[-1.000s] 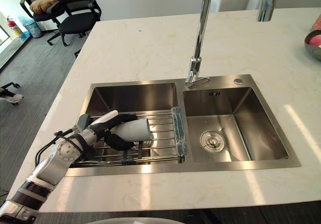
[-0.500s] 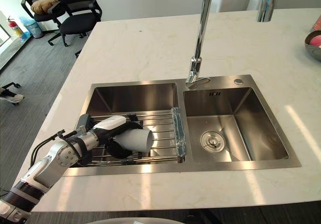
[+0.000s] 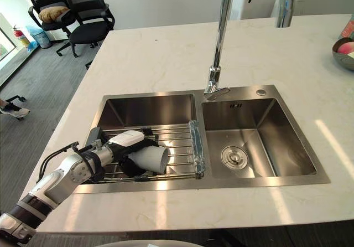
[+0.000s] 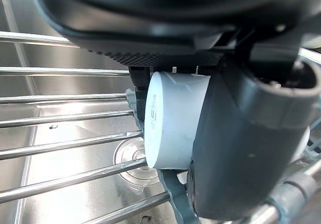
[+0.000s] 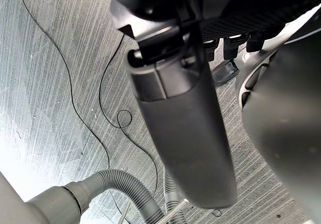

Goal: Walk over to the sink, pick up the cup, carry it to the dishwasher, place the cup inside the dishwasher, then close the dishwasher door

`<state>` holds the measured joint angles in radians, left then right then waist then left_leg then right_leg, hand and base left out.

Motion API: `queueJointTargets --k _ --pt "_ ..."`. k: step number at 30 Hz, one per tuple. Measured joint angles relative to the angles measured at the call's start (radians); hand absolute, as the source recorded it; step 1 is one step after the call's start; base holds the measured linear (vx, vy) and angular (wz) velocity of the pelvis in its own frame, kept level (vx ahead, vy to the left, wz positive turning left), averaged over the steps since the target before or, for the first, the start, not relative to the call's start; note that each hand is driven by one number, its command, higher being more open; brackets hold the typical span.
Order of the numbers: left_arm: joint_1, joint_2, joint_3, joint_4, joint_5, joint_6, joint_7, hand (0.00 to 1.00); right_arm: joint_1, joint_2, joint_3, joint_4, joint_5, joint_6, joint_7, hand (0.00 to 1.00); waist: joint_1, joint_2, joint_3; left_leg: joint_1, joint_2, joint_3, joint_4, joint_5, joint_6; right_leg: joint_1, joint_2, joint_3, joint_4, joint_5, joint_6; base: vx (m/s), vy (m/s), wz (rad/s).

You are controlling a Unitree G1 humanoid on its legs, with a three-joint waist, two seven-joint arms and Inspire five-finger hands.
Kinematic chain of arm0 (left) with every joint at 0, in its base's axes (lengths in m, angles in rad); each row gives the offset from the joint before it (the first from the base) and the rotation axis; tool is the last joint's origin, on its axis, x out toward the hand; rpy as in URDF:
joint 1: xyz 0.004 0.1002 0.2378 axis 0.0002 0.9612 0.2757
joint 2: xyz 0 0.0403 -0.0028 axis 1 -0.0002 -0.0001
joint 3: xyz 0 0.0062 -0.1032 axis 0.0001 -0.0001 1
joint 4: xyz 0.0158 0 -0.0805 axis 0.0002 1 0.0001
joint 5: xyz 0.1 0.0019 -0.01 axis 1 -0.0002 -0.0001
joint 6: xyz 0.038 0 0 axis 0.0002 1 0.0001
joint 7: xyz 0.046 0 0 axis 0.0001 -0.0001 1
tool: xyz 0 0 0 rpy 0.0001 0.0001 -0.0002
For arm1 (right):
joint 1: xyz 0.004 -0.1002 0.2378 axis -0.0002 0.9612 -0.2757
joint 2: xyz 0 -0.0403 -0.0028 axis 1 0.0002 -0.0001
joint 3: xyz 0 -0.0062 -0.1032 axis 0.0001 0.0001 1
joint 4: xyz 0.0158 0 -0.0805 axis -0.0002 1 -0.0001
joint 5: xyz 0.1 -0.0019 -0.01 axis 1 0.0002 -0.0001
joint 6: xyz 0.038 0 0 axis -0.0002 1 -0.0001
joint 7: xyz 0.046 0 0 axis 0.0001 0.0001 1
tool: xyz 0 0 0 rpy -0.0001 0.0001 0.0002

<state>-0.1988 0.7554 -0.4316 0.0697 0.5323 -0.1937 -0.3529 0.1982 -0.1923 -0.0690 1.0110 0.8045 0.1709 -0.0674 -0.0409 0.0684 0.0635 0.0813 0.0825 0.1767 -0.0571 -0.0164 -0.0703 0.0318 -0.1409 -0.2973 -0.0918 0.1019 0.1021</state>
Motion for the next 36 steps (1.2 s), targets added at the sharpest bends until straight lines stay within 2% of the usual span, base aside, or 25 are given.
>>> queueJointTargets --k 6,8,11,12,13,15,16,17,19,21,24,27,33,36 --pt "0.000 -0.001 -0.008 0.006 0.009 0.001 0.013 0.00 -0.001 -0.005 0.020 0.001 0.000 0.000 0.003 1.00 -0.001 0.000 0.000 0.001 0.000 0.002 0.001 0.000 0.000 0.000 0.000 0.004 0.000 0.000 0.000 -0.02 -0.006 0.00" --pt "0.008 0.002 -0.011 0.006 0.008 -0.001 0.059 0.00 -0.003 -0.011 0.035 0.001 -0.001 0.001 0.003 1.00 -0.001 0.000 0.000 0.001 -0.001 0.004 0.001 -0.001 0.000 -0.002 0.000 0.007 0.000 0.001 0.000 0.00 0.000 -0.03" --pt "0.061 0.009 -0.019 0.018 -0.045 0.007 0.248 0.00 -0.003 -0.012 0.035 0.006 -0.003 0.001 0.011 1.00 -0.001 0.000 0.000 -0.001 -0.001 0.004 0.002 -0.001 -0.001 -0.003 0.000 0.008 0.000 0.001 0.001 0.00 0.000 0.00" --pt "0.095 -0.010 -0.001 0.036 -0.077 0.014 0.348 0.00 -0.005 -0.011 0.030 0.015 -0.003 -0.004 0.023 1.00 -0.002 0.000 0.000 -0.002 -0.001 0.005 0.003 -0.001 -0.001 -0.005 -0.001 0.009 0.000 0.001 0.000 0.00 0.000 0.00" --pt "0.113 -0.035 0.016 0.047 -0.084 0.022 0.399 0.00 -0.007 -0.010 0.024 0.023 -0.004 -0.008 0.028 1.00 -0.002 -0.001 0.000 -0.003 -0.001 0.005 0.003 -0.002 -0.001 -0.006 -0.001 0.009 0.000 0.001 0.000 0.00 0.000 0.00" --pt "0.184 -0.171 0.134 0.053 -0.141 0.041 0.592 0.00 -0.010 0.010 -0.024 0.041 -0.006 -0.024 0.044 1.00 0.000 0.001 0.000 -0.020 -0.001 0.003 0.007 -0.001 -0.001 -0.016 0.000 0.007 0.000 0.002 -0.001 0.00 0.000 0.00" --pt "0.195 -0.213 0.173 0.049 -0.163 0.036 0.636 0.00 -0.010 0.017 -0.039 0.042 -0.009 -0.024 0.047 1.00 0.001 -0.001 0.003 -0.024 0.000 0.002 0.008 0.000 0.000 -0.019 0.001 0.007 0.000 0.003 -0.002 0.00 0.000 0.00" --pt "0.219 -0.303 0.261 0.042 -0.214 0.006 0.731 0.00 -0.009 0.034 -0.065 0.043 -0.015 -0.029 0.048 1.00 0.002 -0.006 0.006 -0.025 0.000 0.001 0.010 0.000 0.000 -0.019 0.004 0.005 0.001 0.004 -0.003 0.00 0.000 0.00" --pt "0.244 -0.423 0.385 -0.003 -0.267 -0.037 0.828 0.00 -0.004 0.053 -0.099 0.041 -0.029 -0.038 0.050 1.00 0.004 -0.012 0.009 -0.025 0.003 0.001 0.014 -0.001 0.000 -0.017 0.008 0.005 0.006 0.004 -0.003 0.03 -0.027 0.00" --pt "0.251 -0.487 0.473 -0.055 -0.308 -0.106 0.940 0.00 0.002 0.063 -0.123 0.039 -0.067 -0.045 0.051 1.00 0.022 -0.013 0.009 -0.021 0.005 -0.006 0.014 -0.001 0.000 -0.009 0.010 -0.004 0.006 0.004 -0.003 0.02 -0.022 0.07" --pt "0.268 -0.512 0.523 -0.110 -0.337 -0.176 1.000 0.00 0.008 0.066 -0.123 0.035 -0.101 -0.045 0.050 1.00 0.039 -0.017 0.010 -0.009 0.004 -0.038 0.027 -0.006 0.004 0.029 0.008 -0.036 0.006 0.004 -0.004 -0.02 -0.005 0.29" --pt "0.327 -0.524 0.535 -0.196 -0.327 -0.211 1.009 0.00 0.009 0.068 -0.122 0.027 -0.127 -0.046 0.049 1.00 0.067 -0.029 0.010 -0.013 -0.002 -0.043 0.041 -0.008 0.005 0.035 0.000 -0.041 0.005 0.000 -0.009 -0.08 0.011 0.09" --pt "0.379 -0.561 0.549 -0.258 -0.316 -0.221 1.015 0.00 0.008 0.075 -0.118 0.021 -0.175 -0.050 0.049 1.00 0.073 -0.032 0.010 -0.043 0.003 -0.086 0.052 -0.001 -0.001 0.035 0.005 -0.080 0.001 -0.012 -0.019 -0.11 -0.026 0.19" --pt "0.402 -0.617 0.601 -0.297 -0.320 -0.227 1.035 0.00 0.005 0.074 -0.120 0.034 -0.195 -0.053 0.054 1.00 0.081 -0.031 0.009 -0.056 0.009 -0.102 0.058 0.003 -0.006 0.035 0.011 -0.091 0.006 -0.011 -0.025 -0.02 -0.029 0.15"
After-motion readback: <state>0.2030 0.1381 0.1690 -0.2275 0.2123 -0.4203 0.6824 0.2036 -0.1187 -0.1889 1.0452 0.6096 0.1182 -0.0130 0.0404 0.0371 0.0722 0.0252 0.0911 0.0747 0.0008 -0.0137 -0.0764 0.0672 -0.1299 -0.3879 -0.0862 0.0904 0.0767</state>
